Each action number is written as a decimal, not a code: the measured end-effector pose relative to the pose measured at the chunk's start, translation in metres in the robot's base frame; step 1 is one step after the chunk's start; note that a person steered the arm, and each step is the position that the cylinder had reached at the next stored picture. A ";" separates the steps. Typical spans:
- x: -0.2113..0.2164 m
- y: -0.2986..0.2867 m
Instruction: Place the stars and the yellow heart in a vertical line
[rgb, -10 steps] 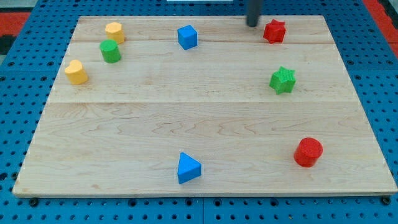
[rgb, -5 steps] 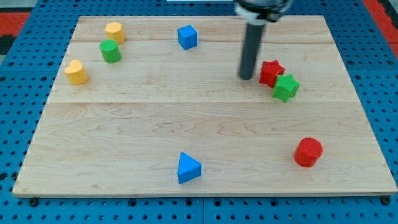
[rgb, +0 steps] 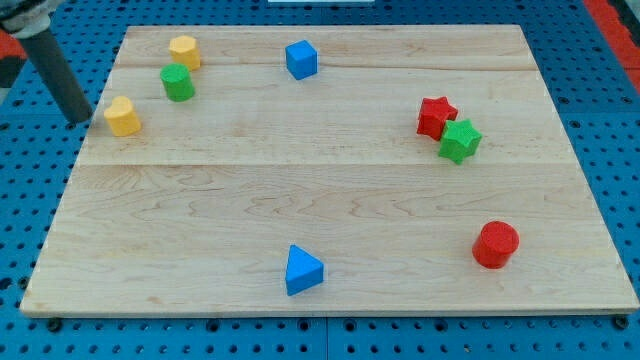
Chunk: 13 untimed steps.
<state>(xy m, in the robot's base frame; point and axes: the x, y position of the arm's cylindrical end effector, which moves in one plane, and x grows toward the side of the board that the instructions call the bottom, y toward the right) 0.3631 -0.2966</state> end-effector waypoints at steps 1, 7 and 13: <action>0.013 0.095; -0.013 0.309; -0.064 0.341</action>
<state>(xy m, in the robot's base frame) 0.2996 0.0449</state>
